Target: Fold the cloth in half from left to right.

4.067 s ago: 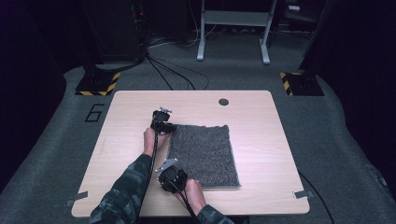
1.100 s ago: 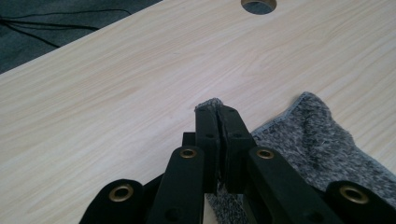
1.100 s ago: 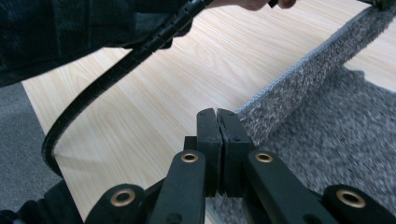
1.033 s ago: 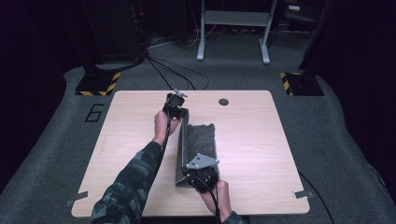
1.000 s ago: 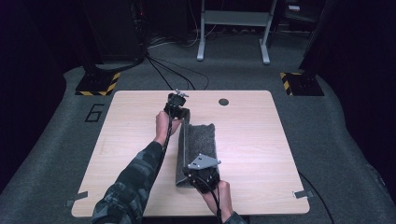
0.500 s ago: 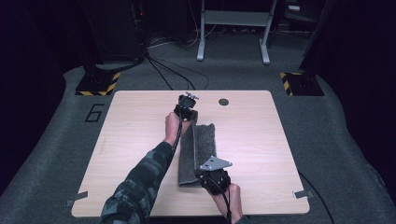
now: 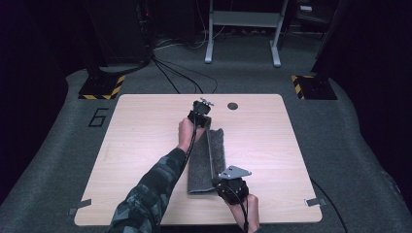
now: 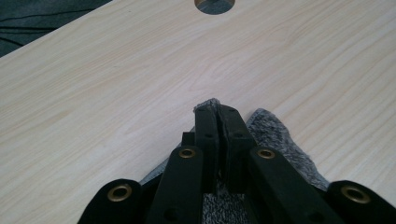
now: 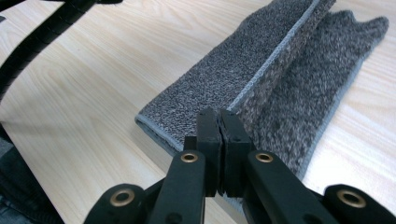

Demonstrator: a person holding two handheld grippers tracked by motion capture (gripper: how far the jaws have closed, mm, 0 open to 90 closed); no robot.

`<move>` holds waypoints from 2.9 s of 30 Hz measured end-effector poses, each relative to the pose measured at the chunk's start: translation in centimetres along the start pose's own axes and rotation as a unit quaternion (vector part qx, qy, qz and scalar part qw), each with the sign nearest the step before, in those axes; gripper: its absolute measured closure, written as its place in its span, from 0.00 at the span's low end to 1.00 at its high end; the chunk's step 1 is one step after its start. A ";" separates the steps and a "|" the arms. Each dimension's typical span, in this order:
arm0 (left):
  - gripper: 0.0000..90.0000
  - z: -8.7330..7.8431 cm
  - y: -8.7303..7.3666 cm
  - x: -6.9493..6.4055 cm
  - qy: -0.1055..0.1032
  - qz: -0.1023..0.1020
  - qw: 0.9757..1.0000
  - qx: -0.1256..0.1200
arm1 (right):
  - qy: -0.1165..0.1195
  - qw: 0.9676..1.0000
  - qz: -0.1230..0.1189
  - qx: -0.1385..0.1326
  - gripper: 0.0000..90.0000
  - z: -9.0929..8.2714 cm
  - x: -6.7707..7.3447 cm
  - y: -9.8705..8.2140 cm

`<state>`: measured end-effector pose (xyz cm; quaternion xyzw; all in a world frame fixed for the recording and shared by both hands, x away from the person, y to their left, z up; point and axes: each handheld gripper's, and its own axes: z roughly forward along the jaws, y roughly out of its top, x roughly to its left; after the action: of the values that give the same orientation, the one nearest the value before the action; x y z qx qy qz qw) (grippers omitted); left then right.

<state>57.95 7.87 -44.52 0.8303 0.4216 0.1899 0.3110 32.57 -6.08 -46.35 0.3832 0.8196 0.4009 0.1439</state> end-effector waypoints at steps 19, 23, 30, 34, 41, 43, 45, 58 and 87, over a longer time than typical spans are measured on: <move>0.96 1.8 0.1 -1.9 -0.014 0.008 1.000 0.002 | -0.013 0.999 0.022 0.028 0.98 0.3 -1.3 -2.2; 0.95 2.0 0.3 -2.2 -0.015 0.011 1.000 0.005 | -0.016 0.999 0.021 0.028 0.98 0.4 -1.6 -2.5; 0.97 2.4 0.3 -2.7 -0.019 0.013 1.000 0.000 | -0.016 0.999 0.025 0.030 0.98 0.5 -1.6 -3.0; 0.96 2.6 0.4 -3.1 -0.024 0.013 1.000 -0.004 | -0.020 0.999 0.028 0.028 0.98 0.3 -1.6 -3.1; 0.59 2.7 0.3 -3.0 -0.048 0.003 0.999 0.000 | -0.032 0.998 0.035 0.031 0.96 0.1 -1.9 -3.4; 0.39 2.4 0.4 -2.7 -0.049 -0.004 0.999 -0.004 | -0.039 0.998 0.031 0.042 0.90 0.2 -2.1 -3.7; 0.34 1.9 0.5 -2.4 -0.053 -0.006 0.999 -0.007 | -0.046 0.997 0.031 0.052 0.87 0.0 -2.2 -3.8; 0.23 -1.8 -2.7 1.3 -0.046 -0.031 0.998 -0.005 | -0.051 0.996 0.064 0.025 0.49 -1.0 -4.4 -3.3; 0.20 -1.4 -10.9 0.2 0.002 -0.013 0.999 0.052 | -0.043 0.993 0.013 0.108 0.34 2.0 -3.7 -4.3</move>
<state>50.91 13.45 -50.86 0.8397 0.4417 0.1653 0.2691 33.93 -9.42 -51.15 0.4241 0.8461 0.2947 0.1318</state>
